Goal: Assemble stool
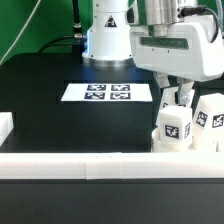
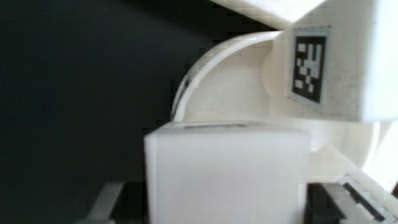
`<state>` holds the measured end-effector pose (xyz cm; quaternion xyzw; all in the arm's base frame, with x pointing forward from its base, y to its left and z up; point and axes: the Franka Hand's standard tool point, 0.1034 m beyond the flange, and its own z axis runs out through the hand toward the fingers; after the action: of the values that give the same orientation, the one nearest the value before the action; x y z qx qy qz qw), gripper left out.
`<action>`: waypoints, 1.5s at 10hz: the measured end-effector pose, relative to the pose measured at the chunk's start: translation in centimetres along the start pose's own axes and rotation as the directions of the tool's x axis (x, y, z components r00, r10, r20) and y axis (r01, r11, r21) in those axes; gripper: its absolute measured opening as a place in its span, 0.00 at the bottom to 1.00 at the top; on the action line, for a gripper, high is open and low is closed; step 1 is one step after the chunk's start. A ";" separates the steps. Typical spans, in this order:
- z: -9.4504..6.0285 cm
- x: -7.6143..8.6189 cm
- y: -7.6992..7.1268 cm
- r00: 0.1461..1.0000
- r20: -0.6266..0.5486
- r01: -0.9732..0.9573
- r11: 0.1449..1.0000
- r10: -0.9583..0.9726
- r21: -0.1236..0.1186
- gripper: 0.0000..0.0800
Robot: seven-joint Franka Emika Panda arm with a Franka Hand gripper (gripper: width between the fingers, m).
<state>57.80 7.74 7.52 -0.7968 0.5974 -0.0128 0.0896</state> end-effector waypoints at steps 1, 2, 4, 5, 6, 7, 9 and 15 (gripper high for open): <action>0.0 -0.2 0.0 0.994 0.009 -0.113 0.993 0.113 0.014 0.42; 0.1 -0.6 -0.1 0.969 0.023 -0.245 0.969 0.245 0.020 0.42; 0.2 -1.2 -0.4 0.882 0.049 -0.471 0.882 0.469 0.035 0.42; 0.3 -1.4 -0.6 0.808 0.065 -0.589 0.807 0.586 0.041 0.42; 0.3 -1.4 -0.6 0.763 0.075 -0.644 0.764 0.641 0.023 0.42; 0.3 -1.4 -0.6 0.747 0.078 -0.663 0.748 0.660 0.021 0.42; 0.2 -1.5 -0.6 0.747 0.082 -0.664 0.748 0.660 0.023 0.50; -2.1 -1.7 -1.7 0.941 0.086 -0.334 0.940 0.327 0.077 0.81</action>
Offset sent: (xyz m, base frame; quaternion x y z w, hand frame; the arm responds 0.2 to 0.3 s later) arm -0.0083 0.0032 -0.0097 0.0042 0.0187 0.2875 0.9576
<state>58.68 9.52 9.97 -0.6803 0.7179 0.0041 0.1476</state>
